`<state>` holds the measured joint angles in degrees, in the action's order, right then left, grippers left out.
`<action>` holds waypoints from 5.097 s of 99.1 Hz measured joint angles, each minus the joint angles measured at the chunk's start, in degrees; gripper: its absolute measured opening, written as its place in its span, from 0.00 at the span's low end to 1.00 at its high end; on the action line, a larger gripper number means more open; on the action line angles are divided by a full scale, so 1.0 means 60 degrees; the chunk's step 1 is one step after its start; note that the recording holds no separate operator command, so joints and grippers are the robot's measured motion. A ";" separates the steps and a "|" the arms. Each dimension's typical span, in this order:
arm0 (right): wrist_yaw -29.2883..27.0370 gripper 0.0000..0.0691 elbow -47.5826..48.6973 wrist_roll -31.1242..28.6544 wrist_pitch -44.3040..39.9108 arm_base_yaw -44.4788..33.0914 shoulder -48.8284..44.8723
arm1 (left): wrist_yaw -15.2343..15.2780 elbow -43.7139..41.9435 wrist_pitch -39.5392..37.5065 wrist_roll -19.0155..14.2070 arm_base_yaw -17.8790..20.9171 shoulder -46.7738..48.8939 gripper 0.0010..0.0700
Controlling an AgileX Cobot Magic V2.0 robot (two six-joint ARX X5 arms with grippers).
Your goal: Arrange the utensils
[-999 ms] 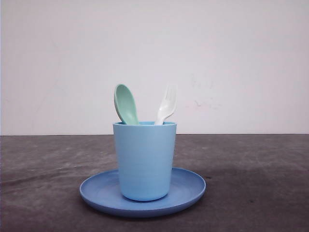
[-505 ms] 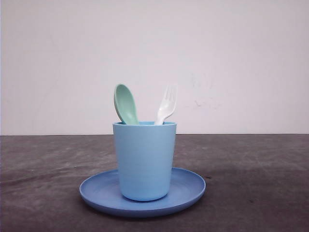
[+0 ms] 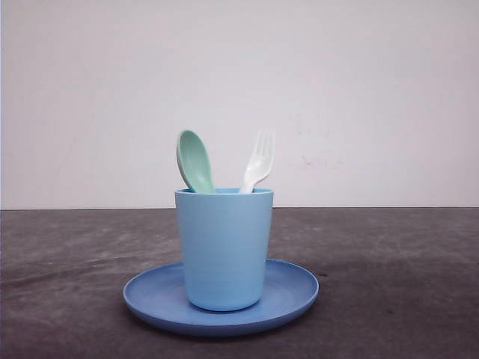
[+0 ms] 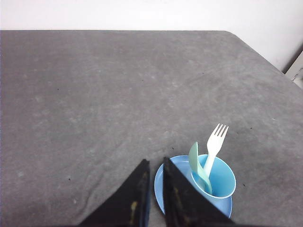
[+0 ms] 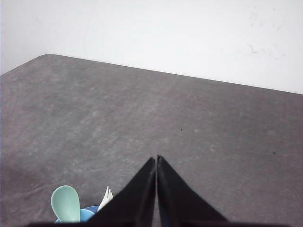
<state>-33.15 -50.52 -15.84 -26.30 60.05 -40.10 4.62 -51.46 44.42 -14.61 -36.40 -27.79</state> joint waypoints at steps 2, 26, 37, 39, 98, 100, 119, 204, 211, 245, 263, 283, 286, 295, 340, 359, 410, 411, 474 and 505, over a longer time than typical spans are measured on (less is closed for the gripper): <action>0.0000 0.01 0.0000 0.0000 0.0000 0.0000 0.0000 | 0.0000 0.0000 0.0000 0.0000 0.0000 0.0000 0.02; 0.0000 0.01 0.0000 0.0000 0.0000 0.0000 0.0000 | 0.0000 0.0000 0.0000 0.0000 0.0000 0.0000 0.02; 0.0000 0.01 0.0000 0.0000 0.0000 0.0000 0.0000 | 0.0000 0.0000 0.0000 0.0000 0.0000 0.0000 0.02; 0.0000 0.01 0.0000 0.0000 0.0000 0.0000 0.0000 | 0.0000 0.0000 0.0000 0.0000 0.0000 0.0000 0.02; 0.0000 0.01 0.0000 0.0000 0.0000 0.0000 0.0000 | 0.0015 0.3308 -0.3657 0.2495 0.3096 0.1905 0.02; 0.0000 0.01 0.0000 0.0000 0.0000 0.0000 0.0000 | 0.0015 0.3555 -0.3901 0.2514 0.3231 0.1993 0.02; 0.0000 0.01 0.0000 0.0000 0.0000 0.0004 0.0000 | 0.0015 0.5861 -0.5734 0.2550 0.4313 0.2754 0.02; 0.0000 0.01 0.0000 0.0000 0.0000 0.0004 0.0000 | 0.0015 0.8269 -0.5778 0.2688 0.5315 0.4597 0.02; 0.0000 0.01 0.0000 0.0000 0.0000 0.0004 0.0000 | 0.0015 0.8269 -0.5778 0.2688 0.5315 0.4597 0.02; -0.0004 0.01 0.0000 0.0000 0.0000 0.0004 0.0000 | 0.0015 0.8269 -0.5778 0.2688 0.5315 0.4597 0.02; -0.0004 0.01 0.0000 0.0000 0.0000 0.0004 0.0000 | 0.0015 0.8269 -0.5778 0.2692 0.5315 0.4597 0.02; -0.0004 0.01 0.0000 0.0000 0.0000 0.0004 0.0000 | 0.0015 0.8269 -0.5781 0.2692 0.5315 0.4597 0.02; -0.0004 0.01 0.0000 0.0000 0.0000 0.0004 0.0000 | 0.0015 0.8269 -0.5781 0.2688 0.5315 0.4597 0.02; -0.0004 0.01 0.0000 0.0000 0.0000 0.0004 0.0000 | 0.0015 0.8269 -0.5781 0.2692 0.5315 0.4597 0.02; 0.0062 0.01 0.0000 0.0656 0.0244 -0.1698 0.0164 | 0.0015 0.8269 -0.5785 0.2692 0.5315 0.4597 0.02; 0.0765 0.01 0.0000 0.0750 0.0579 -0.4422 0.0109 | 0.0015 0.8269 -0.5785 0.2692 0.5315 0.4597 0.02; 0.4579 0.01 0.0208 0.1967 0.1031 -1.0112 0.0466 | 0.0015 0.8269 -0.5792 0.2692 0.5315 0.4597 0.02; 0.4590 0.01 0.0251 0.1989 0.1096 -1.0142 0.0514 | 0.0015 0.8269 -0.5792 0.2692 0.5315 0.4597 0.02; 0.5275 0.01 0.7031 0.2109 0.3825 -1.0768 0.5176 | 0.0011 0.8269 -0.5792 0.2692 0.5315 0.4597 0.02; 0.5756 0.01 0.8280 0.2065 0.3238 -1.0768 0.6590 | 0.0015 0.8269 -0.5796 0.2692 0.5315 0.4597 0.02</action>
<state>1.39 -0.84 -3.44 -6.87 -4.56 -0.56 4.71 -1.85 9.65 1.54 -4.51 -0.21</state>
